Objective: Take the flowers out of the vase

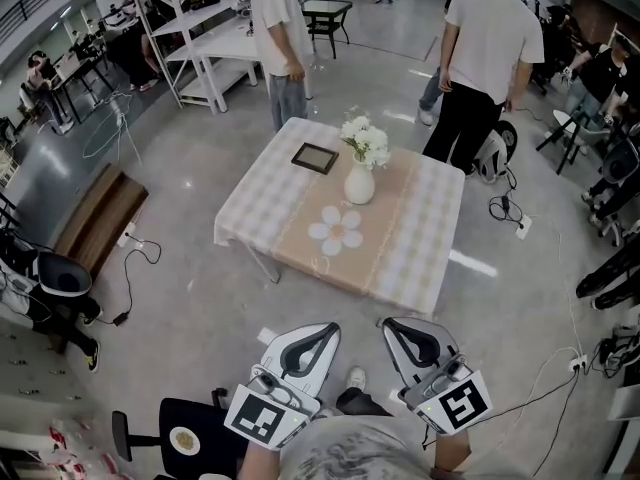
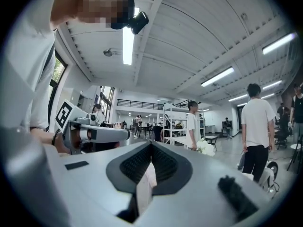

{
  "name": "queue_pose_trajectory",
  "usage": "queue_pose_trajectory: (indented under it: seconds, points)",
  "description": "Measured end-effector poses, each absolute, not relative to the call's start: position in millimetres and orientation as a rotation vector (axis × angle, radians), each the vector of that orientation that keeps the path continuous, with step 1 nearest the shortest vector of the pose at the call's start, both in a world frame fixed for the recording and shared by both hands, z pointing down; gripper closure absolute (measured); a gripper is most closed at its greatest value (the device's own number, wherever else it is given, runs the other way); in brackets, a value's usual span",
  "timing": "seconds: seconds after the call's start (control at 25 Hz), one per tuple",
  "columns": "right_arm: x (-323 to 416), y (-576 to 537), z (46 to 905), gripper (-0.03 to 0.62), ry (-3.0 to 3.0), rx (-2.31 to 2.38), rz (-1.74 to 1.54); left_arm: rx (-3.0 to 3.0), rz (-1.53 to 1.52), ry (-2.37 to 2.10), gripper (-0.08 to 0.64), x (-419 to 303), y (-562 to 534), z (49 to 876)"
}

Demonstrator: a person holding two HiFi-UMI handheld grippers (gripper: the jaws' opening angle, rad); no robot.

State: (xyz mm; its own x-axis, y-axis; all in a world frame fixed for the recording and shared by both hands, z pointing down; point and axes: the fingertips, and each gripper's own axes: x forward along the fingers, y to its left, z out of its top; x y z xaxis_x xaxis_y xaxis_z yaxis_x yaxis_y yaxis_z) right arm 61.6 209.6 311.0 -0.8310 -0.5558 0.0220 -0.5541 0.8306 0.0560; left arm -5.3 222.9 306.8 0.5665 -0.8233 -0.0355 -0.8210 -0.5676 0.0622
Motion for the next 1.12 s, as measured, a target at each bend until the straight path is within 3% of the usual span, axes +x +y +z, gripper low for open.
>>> queue_pose_trajectory:
  seconds: [0.44, 1.12]
  points:
    - [78, 170, 308, 0.577, -3.008, 0.828, -0.088, 2.706, -0.059, -1.460, 0.552, 20, 186, 309]
    - [50, 92, 320, 0.577, -2.985, 0.875, -0.079, 2.736, -0.054, -1.416, 0.552, -5, 106, 321]
